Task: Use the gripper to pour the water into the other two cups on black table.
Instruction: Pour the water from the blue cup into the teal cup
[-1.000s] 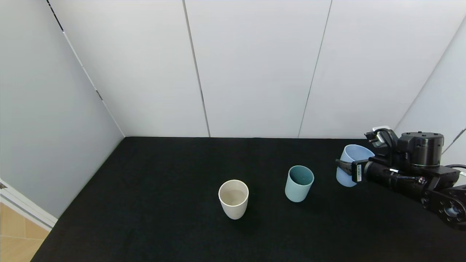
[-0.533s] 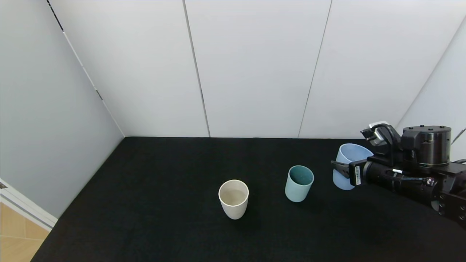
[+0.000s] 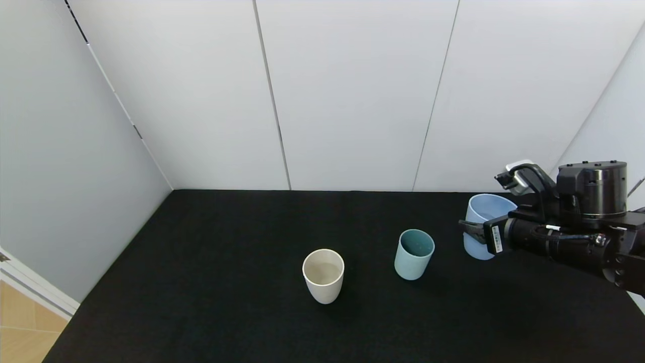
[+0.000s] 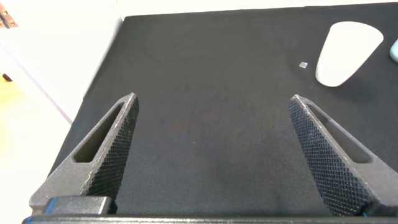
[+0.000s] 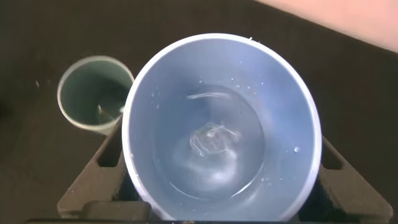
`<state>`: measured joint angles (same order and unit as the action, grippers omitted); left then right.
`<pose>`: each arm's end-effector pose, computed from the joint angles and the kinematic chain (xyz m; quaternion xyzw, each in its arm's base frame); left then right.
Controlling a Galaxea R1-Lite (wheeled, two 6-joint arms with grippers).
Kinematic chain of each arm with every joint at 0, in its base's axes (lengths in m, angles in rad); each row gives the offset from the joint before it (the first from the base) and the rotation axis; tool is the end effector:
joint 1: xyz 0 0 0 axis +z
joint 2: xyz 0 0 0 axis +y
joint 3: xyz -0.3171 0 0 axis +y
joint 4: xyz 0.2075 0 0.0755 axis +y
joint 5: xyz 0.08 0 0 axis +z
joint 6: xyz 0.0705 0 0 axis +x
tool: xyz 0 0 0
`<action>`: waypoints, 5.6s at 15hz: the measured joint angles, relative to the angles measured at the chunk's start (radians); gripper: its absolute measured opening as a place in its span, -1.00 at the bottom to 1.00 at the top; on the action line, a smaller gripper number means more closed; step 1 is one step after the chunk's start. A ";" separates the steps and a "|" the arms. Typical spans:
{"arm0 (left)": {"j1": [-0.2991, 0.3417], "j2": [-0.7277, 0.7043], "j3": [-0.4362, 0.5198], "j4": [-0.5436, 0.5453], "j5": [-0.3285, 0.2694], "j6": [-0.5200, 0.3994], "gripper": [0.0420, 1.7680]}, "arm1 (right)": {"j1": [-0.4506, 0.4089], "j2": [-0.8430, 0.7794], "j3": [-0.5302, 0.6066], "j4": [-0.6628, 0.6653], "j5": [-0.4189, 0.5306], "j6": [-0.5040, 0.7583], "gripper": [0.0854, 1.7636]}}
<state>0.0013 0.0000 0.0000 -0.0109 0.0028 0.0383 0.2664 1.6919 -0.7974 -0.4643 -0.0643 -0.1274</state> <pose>0.0409 0.0003 0.0771 0.0191 -0.0054 0.0022 0.9998 0.3521 0.0914 0.1375 -0.0969 0.2038 0.1118 0.9678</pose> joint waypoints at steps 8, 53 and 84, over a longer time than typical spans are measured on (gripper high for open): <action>0.000 0.000 0.000 0.000 0.000 0.000 0.94 | 0.039 0.009 -0.010 0.006 -0.017 -0.158 0.48; 0.000 0.000 0.000 0.000 0.000 0.000 0.94 | 0.107 0.163 -0.131 0.008 -0.201 -0.802 0.47; 0.000 0.000 0.000 0.000 0.000 0.000 0.94 | 0.172 0.211 -0.198 0.008 -0.344 -1.033 0.47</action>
<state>0.0013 0.0000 0.0000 -0.0109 0.0028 0.0383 0.4381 1.9030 -0.9953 -0.4564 -0.4079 -1.1609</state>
